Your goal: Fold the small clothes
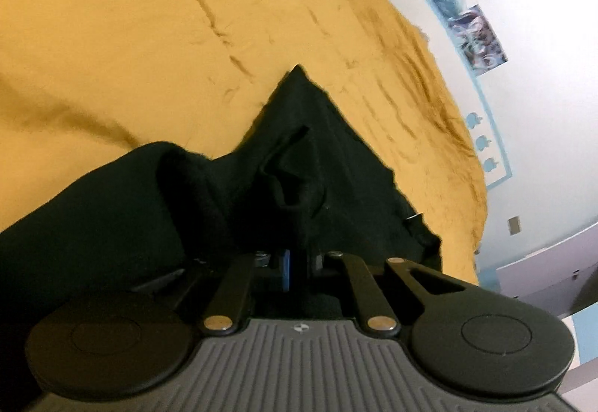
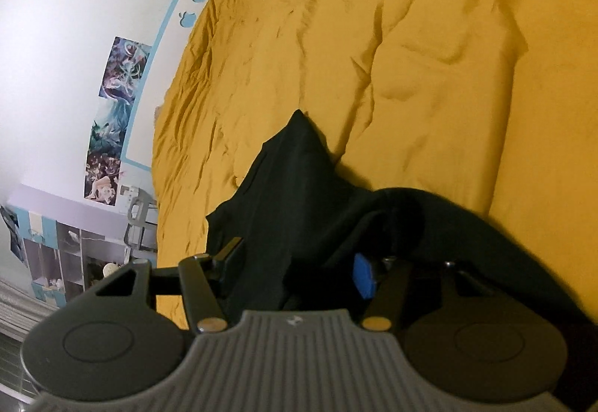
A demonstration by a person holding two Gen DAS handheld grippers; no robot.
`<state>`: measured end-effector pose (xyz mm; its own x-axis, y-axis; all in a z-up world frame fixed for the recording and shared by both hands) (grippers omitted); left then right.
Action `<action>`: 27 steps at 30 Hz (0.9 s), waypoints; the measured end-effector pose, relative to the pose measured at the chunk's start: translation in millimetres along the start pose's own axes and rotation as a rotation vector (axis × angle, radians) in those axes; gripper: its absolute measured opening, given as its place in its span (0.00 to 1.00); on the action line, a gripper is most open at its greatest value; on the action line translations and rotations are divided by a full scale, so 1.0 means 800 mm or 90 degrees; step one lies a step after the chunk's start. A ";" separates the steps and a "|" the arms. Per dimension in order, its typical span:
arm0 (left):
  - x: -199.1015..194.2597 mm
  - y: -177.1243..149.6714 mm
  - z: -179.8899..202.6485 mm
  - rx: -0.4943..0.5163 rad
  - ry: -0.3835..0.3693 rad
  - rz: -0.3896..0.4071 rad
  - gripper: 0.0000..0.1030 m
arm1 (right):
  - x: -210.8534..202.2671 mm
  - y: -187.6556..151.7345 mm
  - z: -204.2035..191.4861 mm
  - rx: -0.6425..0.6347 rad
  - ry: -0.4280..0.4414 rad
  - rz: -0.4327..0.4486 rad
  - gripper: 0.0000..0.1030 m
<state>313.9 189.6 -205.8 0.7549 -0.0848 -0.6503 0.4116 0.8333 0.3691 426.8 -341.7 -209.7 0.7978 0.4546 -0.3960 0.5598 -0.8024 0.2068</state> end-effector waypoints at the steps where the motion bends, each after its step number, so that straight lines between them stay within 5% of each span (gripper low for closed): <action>1: -0.007 0.000 0.001 0.008 -0.009 0.014 0.07 | -0.002 0.000 -0.002 -0.007 -0.003 0.001 0.52; 2: -0.015 0.000 0.003 0.014 -0.015 0.030 0.07 | -0.007 0.001 -0.004 -0.017 -0.007 0.009 0.46; 4: -0.034 0.000 0.005 0.026 -0.029 0.060 0.07 | -0.012 0.003 -0.011 -0.047 -0.016 0.021 0.07; 9: -0.019 -0.009 -0.020 0.030 0.041 0.007 0.07 | -0.018 0.000 0.007 -0.069 -0.081 0.039 0.00; 14: -0.025 -0.011 -0.029 -0.007 0.035 -0.012 0.10 | -0.021 -0.004 0.021 -0.067 -0.089 0.037 0.00; 20: -0.074 -0.006 -0.019 0.031 0.060 -0.014 0.13 | -0.058 -0.003 -0.018 -0.130 -0.125 0.060 0.32; 24: -0.084 0.003 0.016 0.093 0.021 0.026 0.24 | -0.053 0.000 -0.064 -0.249 -0.078 0.089 0.42; 27: -0.055 0.005 0.043 0.122 -0.031 0.013 0.34 | 0.000 0.005 -0.081 -0.277 0.002 0.025 0.47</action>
<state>299.6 177.7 -152.6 0.7862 -0.0990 -0.6100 0.4817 0.7164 0.5046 443.6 -319.7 -150.7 0.8204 0.4294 -0.3775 0.5710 -0.5819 0.5791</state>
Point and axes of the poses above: each gripper's, at about its wrist camera, not at the fingertips, and x roughly the way its jaws point, z to its right, y to its top, the point moved 3 cm from there along x, roughly the way its jaws point, and after that the axes turned 8 degrees about y, right-handed, at the moved point
